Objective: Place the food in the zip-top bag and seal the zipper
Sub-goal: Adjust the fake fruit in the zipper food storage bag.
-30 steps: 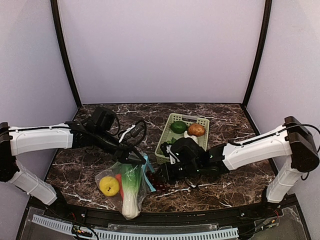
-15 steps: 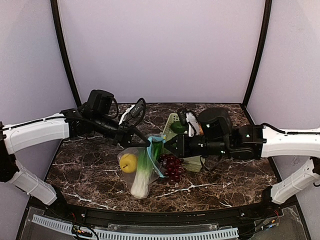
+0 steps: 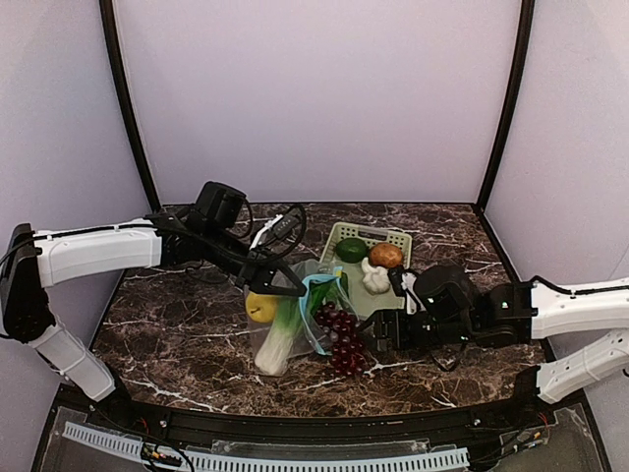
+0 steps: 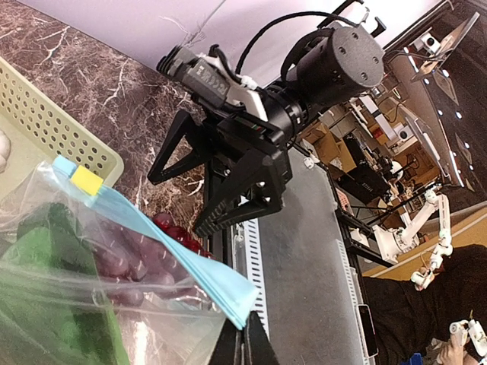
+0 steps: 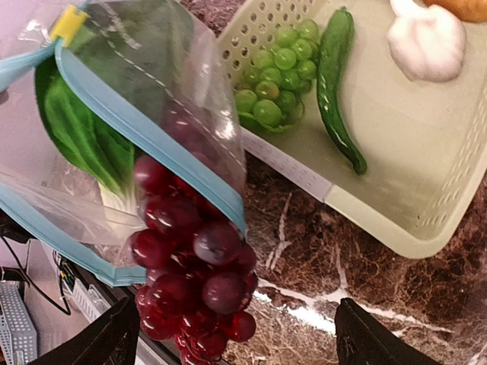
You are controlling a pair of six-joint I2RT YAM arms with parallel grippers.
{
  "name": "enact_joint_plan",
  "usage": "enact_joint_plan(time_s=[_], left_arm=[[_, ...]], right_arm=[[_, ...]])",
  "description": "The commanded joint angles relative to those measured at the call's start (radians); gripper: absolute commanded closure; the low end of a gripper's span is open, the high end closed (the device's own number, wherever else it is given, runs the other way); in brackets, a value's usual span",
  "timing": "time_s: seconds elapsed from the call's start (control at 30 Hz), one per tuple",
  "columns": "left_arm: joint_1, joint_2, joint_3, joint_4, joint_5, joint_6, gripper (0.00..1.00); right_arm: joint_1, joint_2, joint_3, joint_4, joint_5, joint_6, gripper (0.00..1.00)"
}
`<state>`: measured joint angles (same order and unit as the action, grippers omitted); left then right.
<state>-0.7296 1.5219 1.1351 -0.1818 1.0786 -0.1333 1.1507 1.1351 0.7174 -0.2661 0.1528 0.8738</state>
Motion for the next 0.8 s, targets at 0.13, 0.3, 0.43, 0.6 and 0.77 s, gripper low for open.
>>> enact_joint_plan(time_s=[0.13, 0.3, 0.43, 0.6, 0.77], left_arm=[[-0.002, -0.021, -0.029, 0.025, 0.044, 0.015, 0.99], [-0.002, -0.022, -0.032, 0.033, 0.041, 0.01, 0.99], [-0.002, -0.022, -0.032, 0.038, 0.044, 0.007, 0.99], [-0.002, -0.022, -0.035, 0.044, 0.045, 0.005, 0.99], [-0.001, -0.024, -0.036, 0.049, 0.039, 0.0, 0.99]], right_arm=[[-0.044, -0.016, -0.104, 0.141, -0.014, 0.071, 0.27], [-0.043, 0.015, -0.141, 0.335, -0.13, 0.022, 0.14], [-0.032, 0.078, -0.102, 0.367, -0.148, -0.031, 0.11], [-0.006, 0.178, -0.038, 0.362, -0.148, -0.084, 0.1], [0.021, 0.246, 0.012, 0.318, -0.115, -0.081, 0.31]])
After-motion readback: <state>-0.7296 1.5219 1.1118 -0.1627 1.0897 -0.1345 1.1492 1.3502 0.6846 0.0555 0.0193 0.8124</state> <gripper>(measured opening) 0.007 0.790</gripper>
